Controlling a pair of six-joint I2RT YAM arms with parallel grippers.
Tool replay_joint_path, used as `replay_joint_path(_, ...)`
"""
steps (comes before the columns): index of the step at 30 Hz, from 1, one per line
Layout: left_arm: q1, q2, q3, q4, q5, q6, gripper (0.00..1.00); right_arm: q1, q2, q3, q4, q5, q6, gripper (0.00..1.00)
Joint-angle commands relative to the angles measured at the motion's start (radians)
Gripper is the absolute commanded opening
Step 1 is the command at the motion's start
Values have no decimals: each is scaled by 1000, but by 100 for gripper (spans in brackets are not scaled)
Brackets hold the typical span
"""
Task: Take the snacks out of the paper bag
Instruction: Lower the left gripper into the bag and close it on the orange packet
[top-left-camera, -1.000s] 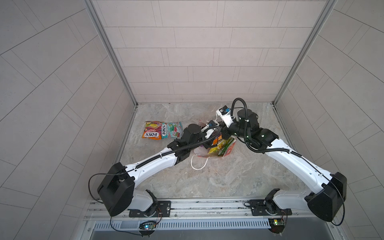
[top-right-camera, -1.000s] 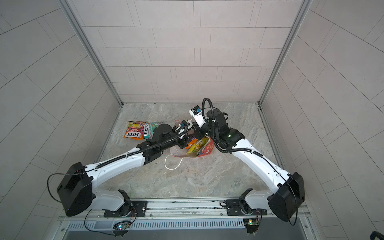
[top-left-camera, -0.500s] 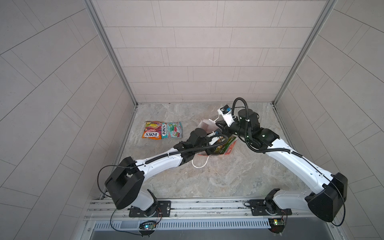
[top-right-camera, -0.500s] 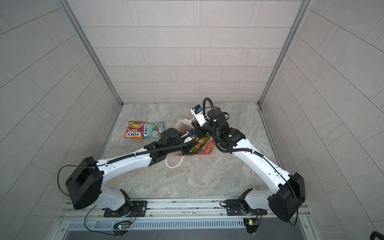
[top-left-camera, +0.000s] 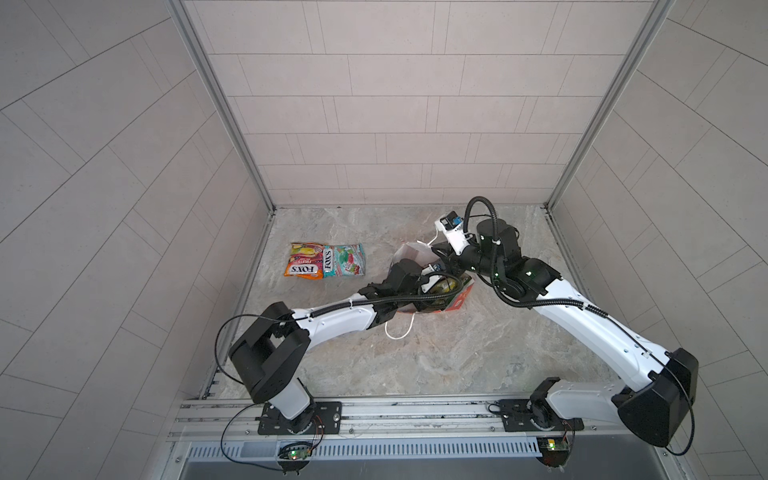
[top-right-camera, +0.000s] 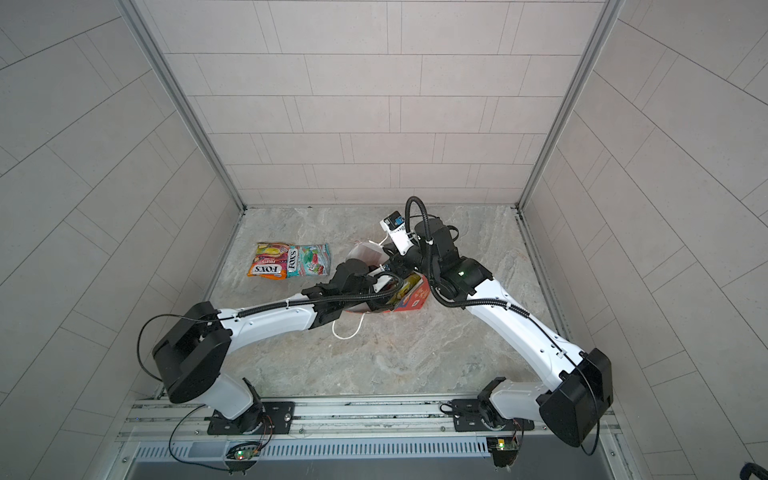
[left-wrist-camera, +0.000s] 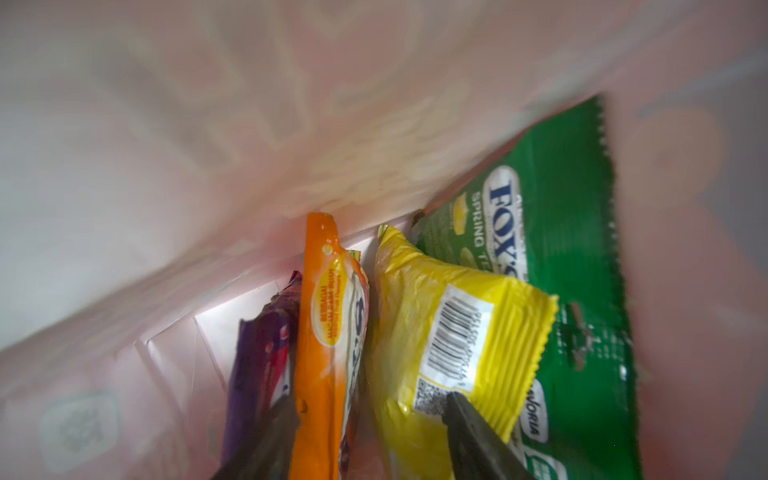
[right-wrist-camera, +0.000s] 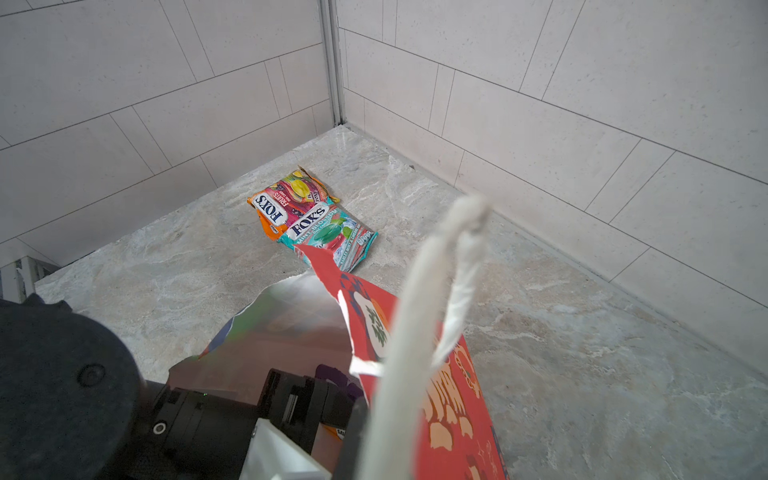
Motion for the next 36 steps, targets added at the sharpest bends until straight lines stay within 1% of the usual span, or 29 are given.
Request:
replay_joint_path(1, 10, 49, 39, 10, -29, -32, 66, 16, -57, 23, 52, -48, -1, 0)
replay_joint_path(4, 11, 80, 45, 24, -16, -33, 66, 16, -59, 18, 55, -50, -1, 0)
replay_joint_path(5, 11, 88, 50, 22, -15, -34, 64, 16, -58, 18, 57, -49, -2, 0)
replay_joint_path(6, 11, 97, 53, 22, -14, -34, 61, 16, -57, 18, 57, -49, -2, 0)
replay_joint_path(9, 11, 104, 53, 28, -23, -36, 45, 15, -54, 19, 55, -50, -2, 0)
replay_joint_path(11, 11, 97, 49, 37, -29, -39, 42, 16, -57, 18, 55, -47, -2, 0)
replay_joint_path(15, 11, 73, 43, 38, -28, -43, 26, 17, -53, 18, 57, -39, -5, 0)
replay_joint_path(18, 11, 47, 36, 41, -34, -46, 24, 17, -52, 15, 58, -28, -4, 0)
replay_joint_path(20, 11, 33, 34, 36, -35, -46, 16, 17, -50, 13, 57, -20, -4, 0)
replay_joint_path(23, 11, 4, 21, 46, -43, -57, 12, 16, -51, 11, 58, -9, -5, 0)
replay_joint_path(26, 11, -29, 11, 45, -46, -62, 7, 16, -50, 9, 60, 4, -4, 0)
replay_joint_path(29, 11, -76, -5, 45, -49, -73, 4, 16, -52, 6, 61, 13, -7, 0)
replay_joint_path(36, 9, -181, -28, 40, -38, -86, 1, 16, -39, 8, 60, 28, -6, 0)
